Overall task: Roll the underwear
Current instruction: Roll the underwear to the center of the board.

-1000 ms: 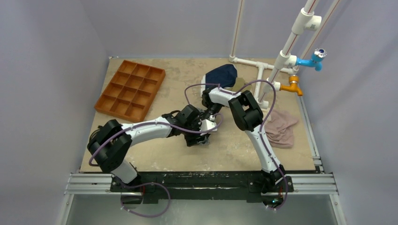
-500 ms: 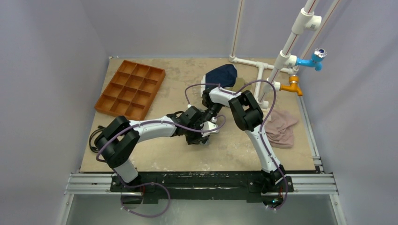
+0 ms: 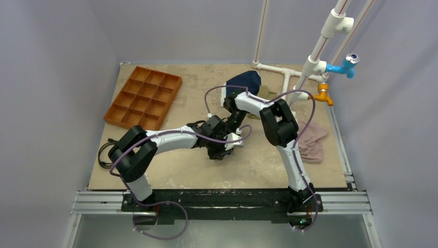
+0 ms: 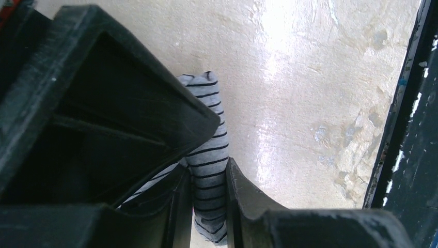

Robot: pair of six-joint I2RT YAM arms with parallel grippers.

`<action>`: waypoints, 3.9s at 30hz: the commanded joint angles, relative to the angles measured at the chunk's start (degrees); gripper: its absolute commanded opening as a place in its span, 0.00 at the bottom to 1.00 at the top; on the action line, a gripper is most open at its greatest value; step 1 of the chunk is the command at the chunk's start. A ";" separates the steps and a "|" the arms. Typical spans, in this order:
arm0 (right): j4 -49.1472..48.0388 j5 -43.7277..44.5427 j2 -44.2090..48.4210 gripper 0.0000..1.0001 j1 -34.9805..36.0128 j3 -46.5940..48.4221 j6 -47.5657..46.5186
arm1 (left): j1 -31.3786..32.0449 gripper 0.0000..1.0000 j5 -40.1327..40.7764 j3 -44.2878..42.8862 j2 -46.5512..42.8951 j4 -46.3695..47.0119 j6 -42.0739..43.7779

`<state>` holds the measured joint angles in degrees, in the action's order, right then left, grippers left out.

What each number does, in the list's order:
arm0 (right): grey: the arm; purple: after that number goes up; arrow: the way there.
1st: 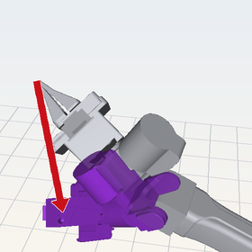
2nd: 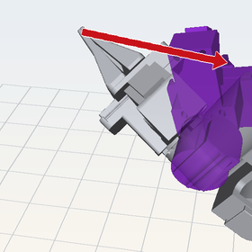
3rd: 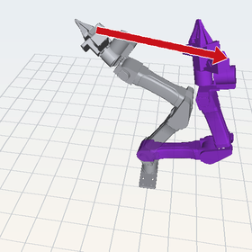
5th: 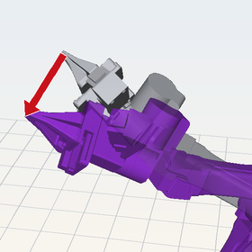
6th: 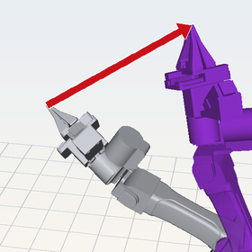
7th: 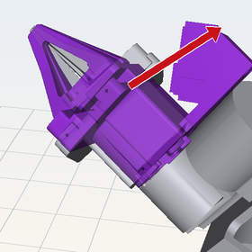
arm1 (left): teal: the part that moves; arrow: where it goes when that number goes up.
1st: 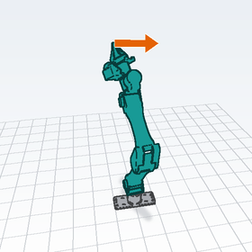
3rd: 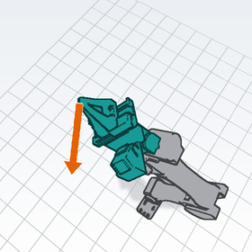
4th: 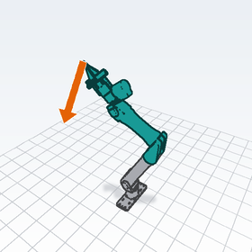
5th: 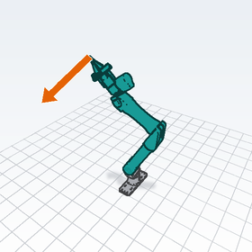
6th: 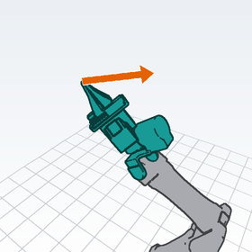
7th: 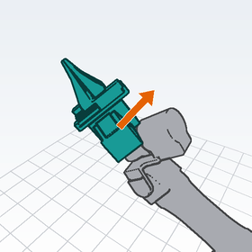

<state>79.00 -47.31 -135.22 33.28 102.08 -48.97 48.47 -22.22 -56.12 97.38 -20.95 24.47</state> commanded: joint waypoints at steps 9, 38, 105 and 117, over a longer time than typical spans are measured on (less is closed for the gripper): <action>-10.44 11.99 7.89 0.47 -4.46 -6.23 1.59 | -1.96 0.00 -3.89 -3.83 3.96 -2.87 -2.93; -34.40 18.57 31.06 0.48 -8.65 -30.67 16.34 | -14.19 0.00 -23.69 -12.13 13.45 -10.49 -12.36; -62.24 29.79 56.89 0.59 5.77 -51.84 10.68 | -22.90 0.00 -46.13 -34.36 37.72 -36.12 -10.36; -67.38 36.55 47.29 0.60 14.71 -50.34 4.54 | -23.07 0.00 -46.02 -36.40 39.90 -38.83 -10.24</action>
<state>15.86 -14.06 -86.70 46.72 50.43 -41.28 25.85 -68.16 -90.96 135.87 -58.85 12.86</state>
